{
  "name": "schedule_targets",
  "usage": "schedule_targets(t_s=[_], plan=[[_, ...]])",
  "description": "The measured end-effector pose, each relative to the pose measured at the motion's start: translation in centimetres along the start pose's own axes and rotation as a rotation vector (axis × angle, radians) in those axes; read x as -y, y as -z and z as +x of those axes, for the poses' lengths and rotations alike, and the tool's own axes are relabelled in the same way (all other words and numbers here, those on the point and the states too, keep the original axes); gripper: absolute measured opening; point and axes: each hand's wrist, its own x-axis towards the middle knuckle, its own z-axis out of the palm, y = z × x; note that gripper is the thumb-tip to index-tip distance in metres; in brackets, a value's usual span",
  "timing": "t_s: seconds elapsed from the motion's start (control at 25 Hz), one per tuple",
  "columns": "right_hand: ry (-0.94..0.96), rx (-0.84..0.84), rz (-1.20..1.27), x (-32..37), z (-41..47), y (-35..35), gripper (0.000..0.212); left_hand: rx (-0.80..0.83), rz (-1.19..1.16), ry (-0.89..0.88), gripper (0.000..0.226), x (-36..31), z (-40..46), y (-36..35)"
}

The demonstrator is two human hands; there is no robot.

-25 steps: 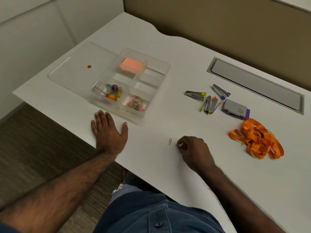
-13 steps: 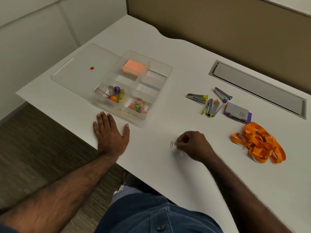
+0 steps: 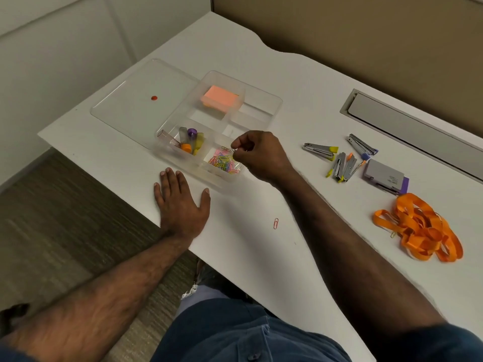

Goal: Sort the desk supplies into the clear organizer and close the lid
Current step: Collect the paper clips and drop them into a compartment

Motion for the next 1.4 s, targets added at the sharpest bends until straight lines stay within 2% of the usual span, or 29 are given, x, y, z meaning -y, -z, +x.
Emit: schedule_targets(t_s=[0.16, 0.44, 0.64, 0.76, 0.92, 1.2, 1.4], plan=[[0.027, 0.05, -0.175, 0.1, 1.5, -0.6, 0.016, 0.008, 0.004, 0.004, 0.091, 0.0, 0.0, 0.0], [0.016, -0.049, -0.184, -2.6, -1.5, 1.9, 0.015, 0.004, 0.003, 0.004, 0.091, 0.0, 0.0, -0.1], [-0.079, 0.103, -0.335, -6.7, -6.3, 3.7, 0.012, -0.014, -0.022, -0.005, 0.089, 0.1, 0.0, -0.3], [-0.137, 0.215, -0.399, -8.5, -8.5, 3.9, 0.017, 0.0, -0.017, -0.001, 0.09, 0.2, 0.0, -0.3], [-0.089, 0.287, -0.514, -9.7, -10.5, 3.7, 0.019, 0.009, -0.016, -0.002, 0.091, 0.1, 0.0, -0.3], [-0.002, 0.251, -0.637, -9.9, -11.9, 3.2, 0.009, 0.007, 0.003, 0.0, 0.092, 0.3, 0.1, -0.7], [0.033, 0.266, -0.699, -9.5, -11.7, 3.1, 0.019, -0.002, 0.006, 0.001, 0.092, 0.4, 0.2, -0.9]])
